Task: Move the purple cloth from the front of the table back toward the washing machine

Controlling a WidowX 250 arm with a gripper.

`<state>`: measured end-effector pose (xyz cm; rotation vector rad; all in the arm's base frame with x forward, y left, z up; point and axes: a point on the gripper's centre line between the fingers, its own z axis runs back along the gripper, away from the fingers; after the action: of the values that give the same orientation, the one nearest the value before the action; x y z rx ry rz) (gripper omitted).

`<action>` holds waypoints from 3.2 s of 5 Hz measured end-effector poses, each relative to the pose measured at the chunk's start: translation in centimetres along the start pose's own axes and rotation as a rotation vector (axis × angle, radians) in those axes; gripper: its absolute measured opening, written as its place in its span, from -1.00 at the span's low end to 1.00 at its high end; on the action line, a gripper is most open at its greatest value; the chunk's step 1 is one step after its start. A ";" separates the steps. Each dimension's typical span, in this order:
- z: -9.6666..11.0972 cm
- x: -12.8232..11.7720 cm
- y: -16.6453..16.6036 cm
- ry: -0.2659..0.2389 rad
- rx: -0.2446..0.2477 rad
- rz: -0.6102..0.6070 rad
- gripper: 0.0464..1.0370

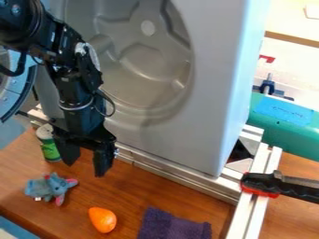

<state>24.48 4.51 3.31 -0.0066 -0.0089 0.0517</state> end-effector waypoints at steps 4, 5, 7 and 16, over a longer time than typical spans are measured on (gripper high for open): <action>-5.5 -1.9 -9.6 -0.028 -0.023 0.016 0.93; -7.2 -2.7 -11.5 0.013 -0.065 0.042 0.93; -9.2 -4.3 -13.7 0.106 -0.133 0.074 0.93; -6.8 2.2 -11.7 0.073 -0.040 0.102 0.93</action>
<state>27.30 -7.06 -3.41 -0.0494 0.0634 0.1528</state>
